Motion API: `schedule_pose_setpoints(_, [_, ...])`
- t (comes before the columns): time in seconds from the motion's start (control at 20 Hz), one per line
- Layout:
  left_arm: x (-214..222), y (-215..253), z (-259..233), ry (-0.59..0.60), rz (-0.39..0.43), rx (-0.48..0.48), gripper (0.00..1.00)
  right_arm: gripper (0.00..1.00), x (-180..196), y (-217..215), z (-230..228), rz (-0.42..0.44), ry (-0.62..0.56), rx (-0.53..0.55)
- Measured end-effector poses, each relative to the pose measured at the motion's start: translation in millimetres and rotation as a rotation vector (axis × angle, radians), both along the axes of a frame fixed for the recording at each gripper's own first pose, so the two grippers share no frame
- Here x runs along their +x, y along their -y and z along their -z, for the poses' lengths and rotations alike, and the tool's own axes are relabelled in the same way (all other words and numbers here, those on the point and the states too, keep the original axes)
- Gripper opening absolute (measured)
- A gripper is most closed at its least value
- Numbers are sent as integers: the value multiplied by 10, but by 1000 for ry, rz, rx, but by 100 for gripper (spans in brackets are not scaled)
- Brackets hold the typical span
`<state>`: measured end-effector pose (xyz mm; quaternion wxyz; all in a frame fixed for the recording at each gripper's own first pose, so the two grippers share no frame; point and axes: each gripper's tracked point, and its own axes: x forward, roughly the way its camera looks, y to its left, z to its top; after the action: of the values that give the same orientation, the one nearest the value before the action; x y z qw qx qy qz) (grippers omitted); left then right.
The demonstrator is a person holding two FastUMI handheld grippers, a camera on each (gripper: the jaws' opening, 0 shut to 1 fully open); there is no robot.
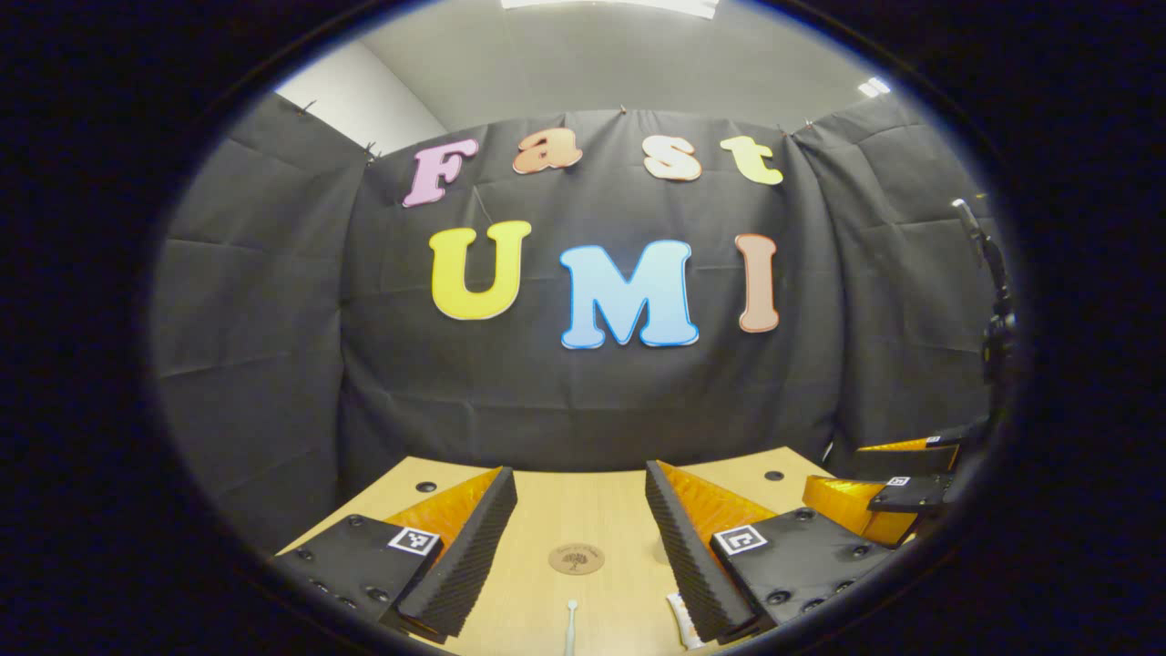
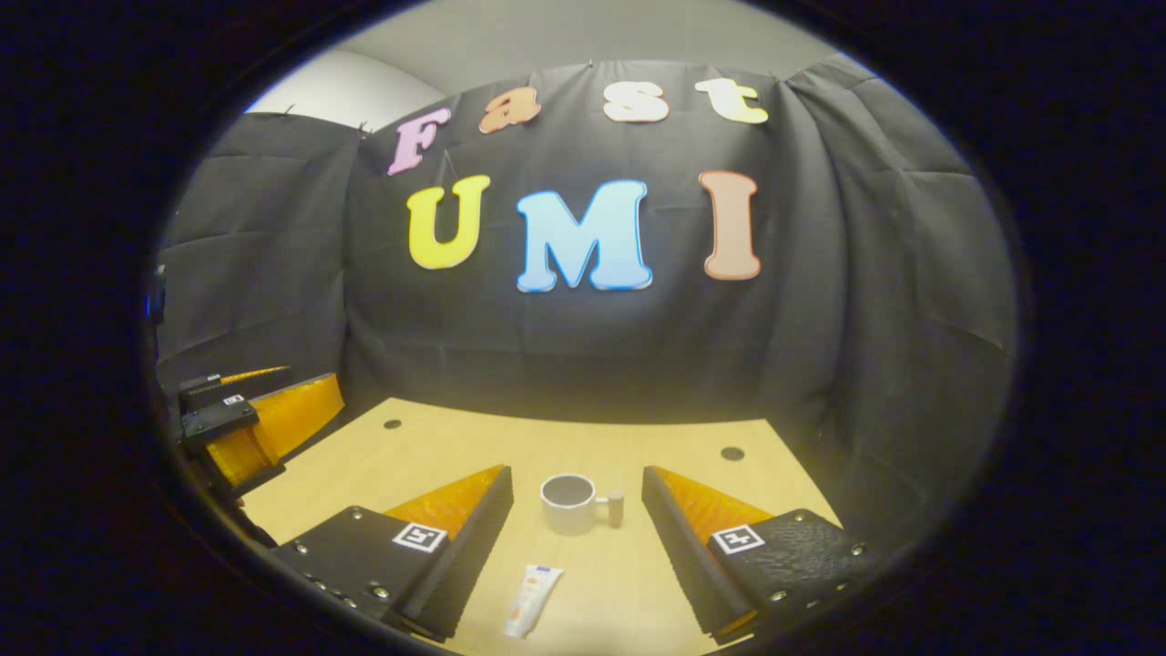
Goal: Put the toothbrush and toothpaste on the desktop into the cup, then pick up the cup and place it on the coaster on the desktop.
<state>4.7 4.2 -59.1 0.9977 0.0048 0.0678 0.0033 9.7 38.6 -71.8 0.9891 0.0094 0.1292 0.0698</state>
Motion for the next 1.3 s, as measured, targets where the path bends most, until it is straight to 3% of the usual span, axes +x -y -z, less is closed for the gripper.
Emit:
schedule_pose_setpoints(0.05, [32, -14, 132, -36, 3, -7, 89, 90, 14, -24, 117, -3, -47, 0])
schedule_pose_setpoints(0.1, [58, -25, 281, -80, 1, -10, 98, 90, 21, -53, 269, -8, -99, -2])
schedule_pose_setpoints(0.2, [81, -85, 644, -177, -6, -8, 98, 90, 54, -114, 545, -24, -203, 4])
schedule_pose_setpoints(0.25, [67, -131, 801, -217, -16, -5, 89, 91, 67, -172, 657, -33, -256, 10])
schedule_pose_setpoints(0.3, [69, -178, 967, -257, -26, -3, 99, 91, 57, -225, 866, -42, -311, 14])
schedule_pose_setpoints(0.35, [68, -211, 1142, -306, -29, -4, 99, 91, 56, -263, 1026, -47, -362, 13])
schedule_pose_setpoints(0.4, [53, -228, 1353, -362, -31, -6, 89, 91, 69, -293, 1159, -49, -413, 7])
schedule_pose_setpoints(0.6, [-79, -301, 2058, -572, -31, -25, 94, 92, 95, -389, 1499, -39, -572, -8])
schedule_pose_setpoints(0.65, [-106, -302, 2171, -600, -29, -29, 95, 92, 106, -378, 1541, -32, -606, -12])
schedule_pose_setpoints(0.7, [-108, -311, 2255, -633, -22, -38, 90, 92, 103, -390, 1639, -30, -647, -14])
schedule_pose_setpoints(0.75, [-120, -308, 2374, -669, -16, -50, 95, 92, 95, -405, 1721, -31, -689, -13])
schedule_pose_setpoints(0.85, [-156, -310, 2638, -745, -21, -60, 95, 92, 73, -440, 1930, -39, -778, -16])
schedule_pose_setpoints(1.0, [-180, -334, 2917, -833, -29, -67, 95, 92, 22, -475, 2177, -36, -862, -38])
schedule_pose_setpoints(1.1, [-186, -338, 3085, -892, -29, -74, 96, 84, 25, -503, 2284, -33, -903, -41])
schedule_pose_setpoints(1.2, [-205, -357, 3220, -945, -32, -76, 100, 86, 46, -504, 2367, -20, -940, -35])
schedule_pose_setpoints(1.3, [-235, -397, 3356, -1004, -38, -60, 96, 84, 64, -493, 2450, -2, -982, -23])
